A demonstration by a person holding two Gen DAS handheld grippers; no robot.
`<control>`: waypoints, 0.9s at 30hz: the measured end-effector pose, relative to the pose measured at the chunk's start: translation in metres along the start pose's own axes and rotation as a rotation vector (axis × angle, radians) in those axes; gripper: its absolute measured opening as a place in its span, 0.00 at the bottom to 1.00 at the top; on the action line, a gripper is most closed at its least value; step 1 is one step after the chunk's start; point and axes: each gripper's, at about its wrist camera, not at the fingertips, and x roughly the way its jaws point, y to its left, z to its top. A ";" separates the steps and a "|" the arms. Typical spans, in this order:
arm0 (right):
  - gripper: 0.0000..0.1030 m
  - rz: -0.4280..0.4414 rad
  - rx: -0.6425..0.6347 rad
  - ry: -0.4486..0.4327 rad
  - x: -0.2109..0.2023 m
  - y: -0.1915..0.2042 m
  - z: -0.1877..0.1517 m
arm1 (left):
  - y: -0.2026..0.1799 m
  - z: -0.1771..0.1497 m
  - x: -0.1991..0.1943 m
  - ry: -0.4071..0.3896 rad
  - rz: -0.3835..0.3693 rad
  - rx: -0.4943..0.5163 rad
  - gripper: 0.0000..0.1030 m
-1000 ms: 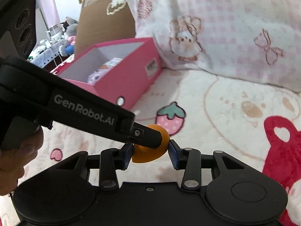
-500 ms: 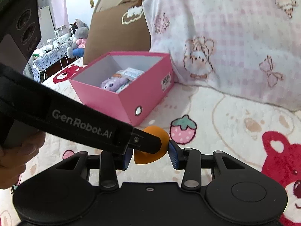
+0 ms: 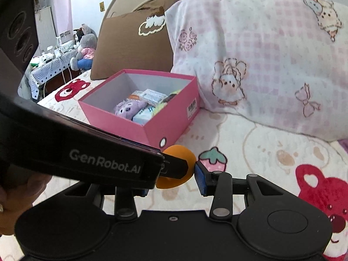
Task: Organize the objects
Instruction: 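Carry the orange sponge over the pink box and lower it inside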
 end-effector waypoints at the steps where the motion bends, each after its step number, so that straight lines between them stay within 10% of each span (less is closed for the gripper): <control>1: 0.44 -0.003 0.003 -0.001 0.000 0.001 0.003 | 0.002 0.003 -0.002 0.001 -0.007 -0.002 0.28; 27: 0.44 0.101 -0.045 0.019 0.011 0.074 0.052 | 0.075 0.020 -0.072 -0.035 -0.001 -0.064 0.28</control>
